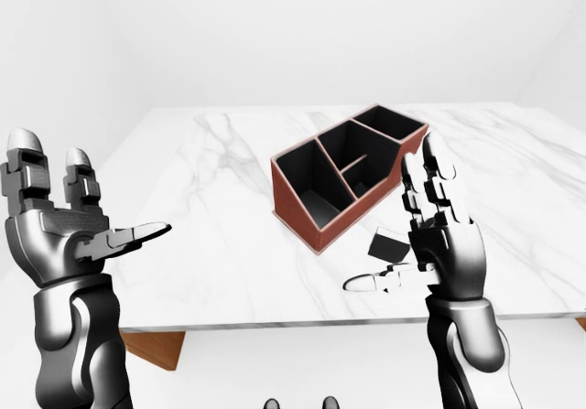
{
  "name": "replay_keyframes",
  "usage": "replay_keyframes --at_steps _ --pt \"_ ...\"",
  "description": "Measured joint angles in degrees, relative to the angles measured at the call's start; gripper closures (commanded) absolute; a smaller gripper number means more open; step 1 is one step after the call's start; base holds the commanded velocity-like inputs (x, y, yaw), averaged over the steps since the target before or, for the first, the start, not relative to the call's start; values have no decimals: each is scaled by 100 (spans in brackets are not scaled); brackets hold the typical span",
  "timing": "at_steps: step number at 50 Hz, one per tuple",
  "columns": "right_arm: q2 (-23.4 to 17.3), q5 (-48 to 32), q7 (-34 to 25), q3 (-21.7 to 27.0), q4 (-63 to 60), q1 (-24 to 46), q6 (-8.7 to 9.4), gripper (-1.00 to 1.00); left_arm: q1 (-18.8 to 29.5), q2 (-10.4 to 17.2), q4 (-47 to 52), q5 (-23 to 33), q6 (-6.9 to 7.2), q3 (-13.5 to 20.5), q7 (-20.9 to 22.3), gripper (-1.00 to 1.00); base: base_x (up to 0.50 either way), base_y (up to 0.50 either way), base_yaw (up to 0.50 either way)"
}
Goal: Pick up the book and place it in the left compartment of the caddy.
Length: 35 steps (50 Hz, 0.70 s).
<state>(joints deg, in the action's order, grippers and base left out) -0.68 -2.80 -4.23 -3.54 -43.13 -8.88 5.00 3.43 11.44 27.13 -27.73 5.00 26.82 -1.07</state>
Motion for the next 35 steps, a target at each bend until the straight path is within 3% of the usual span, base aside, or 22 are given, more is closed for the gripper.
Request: replay_keyframes --at_steps 27,35 --pt "-3 -25 7 35 9 -25 0 -100 57 14 9 -63 0 18 -12 -100 50 0 0" --pt "0 -37 7 67 -91 -76 0 -100 24 23 37 -70 0 34 -16 -100 0 0 0"
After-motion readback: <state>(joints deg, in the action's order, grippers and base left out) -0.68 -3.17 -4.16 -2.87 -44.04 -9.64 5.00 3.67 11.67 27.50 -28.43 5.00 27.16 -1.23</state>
